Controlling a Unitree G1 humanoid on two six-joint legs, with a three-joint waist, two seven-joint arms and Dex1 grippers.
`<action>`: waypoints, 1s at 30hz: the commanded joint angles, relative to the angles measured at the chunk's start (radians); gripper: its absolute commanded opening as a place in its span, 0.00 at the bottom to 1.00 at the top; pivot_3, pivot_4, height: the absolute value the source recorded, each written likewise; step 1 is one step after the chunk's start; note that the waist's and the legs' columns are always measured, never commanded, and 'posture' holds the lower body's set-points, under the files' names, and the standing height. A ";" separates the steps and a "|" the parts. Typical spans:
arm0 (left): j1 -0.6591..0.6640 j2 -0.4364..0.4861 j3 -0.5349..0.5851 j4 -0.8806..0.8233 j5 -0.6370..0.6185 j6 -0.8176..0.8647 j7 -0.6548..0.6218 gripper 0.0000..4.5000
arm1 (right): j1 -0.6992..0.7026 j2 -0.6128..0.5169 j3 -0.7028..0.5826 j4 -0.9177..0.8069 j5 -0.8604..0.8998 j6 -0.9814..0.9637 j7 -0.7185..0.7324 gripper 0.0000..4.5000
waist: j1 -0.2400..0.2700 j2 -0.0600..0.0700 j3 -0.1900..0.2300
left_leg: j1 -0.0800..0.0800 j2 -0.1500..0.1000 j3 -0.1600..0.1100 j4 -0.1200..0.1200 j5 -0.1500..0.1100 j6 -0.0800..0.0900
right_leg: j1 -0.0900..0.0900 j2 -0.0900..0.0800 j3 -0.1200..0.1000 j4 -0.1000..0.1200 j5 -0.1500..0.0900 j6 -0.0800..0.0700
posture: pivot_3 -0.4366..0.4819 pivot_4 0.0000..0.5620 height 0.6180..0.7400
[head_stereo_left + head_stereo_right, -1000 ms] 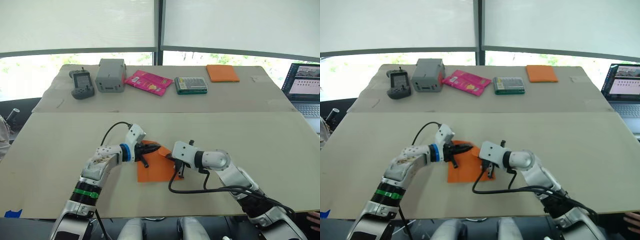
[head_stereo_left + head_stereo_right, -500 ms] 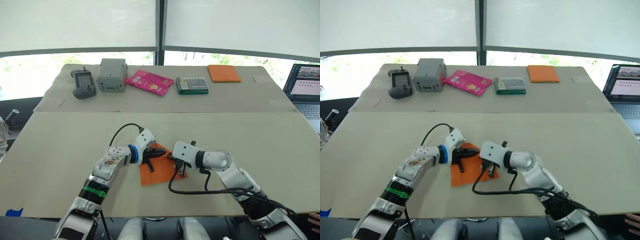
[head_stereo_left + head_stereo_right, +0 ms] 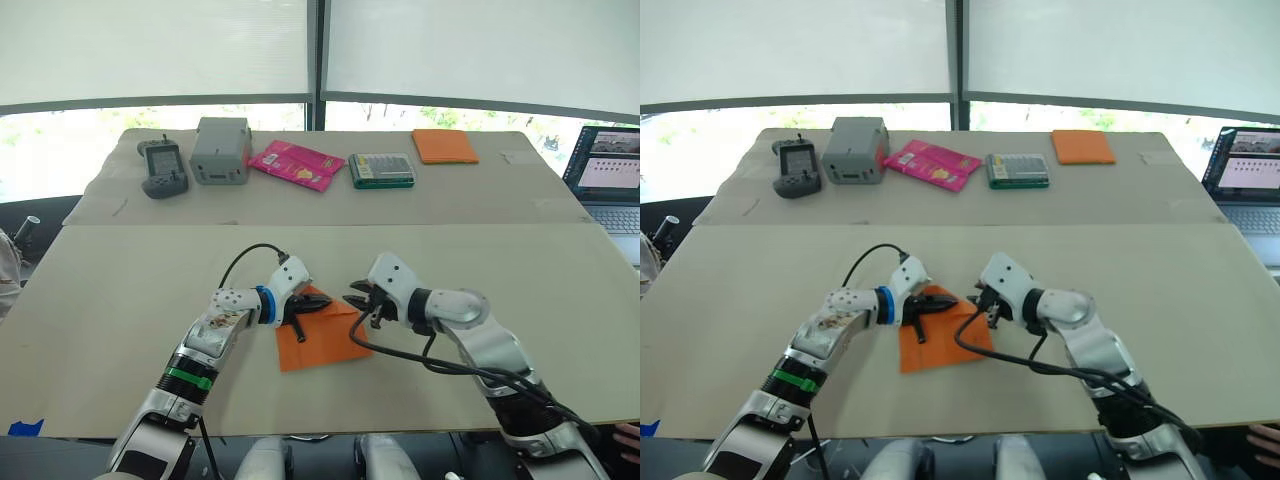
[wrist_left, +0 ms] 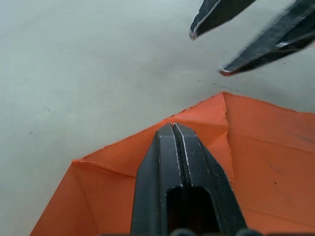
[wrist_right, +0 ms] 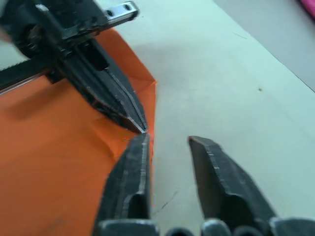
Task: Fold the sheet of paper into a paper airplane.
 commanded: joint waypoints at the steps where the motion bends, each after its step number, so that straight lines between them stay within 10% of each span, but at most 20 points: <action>1: -0.005 0.006 0.000 0.035 0.020 -0.007 0.005 0.00 | -0.012 0.035 0.001 0.034 -0.006 -0.005 -0.056 0.00 | 0.000 0.000 0.000 | 0.000 0.000 0.000 0.000 0.000 0.000 | 0.000 0.000 0.000 0.000 0.000 0.000 | 0.48 0.27 1.00; 30: -0.146 0.085 0.058 0.281 0.088 -0.100 0.055 0.00 | 0.070 0.019 0.083 0.117 -0.054 -0.029 -0.090 0.00 | -0.008 -0.001 -0.002 | 0.006 0.000 0.000 0.000 0.000 0.000 | 0.004 0.003 0.000 0.001 0.000 0.000 | 0.48 0.27 1.00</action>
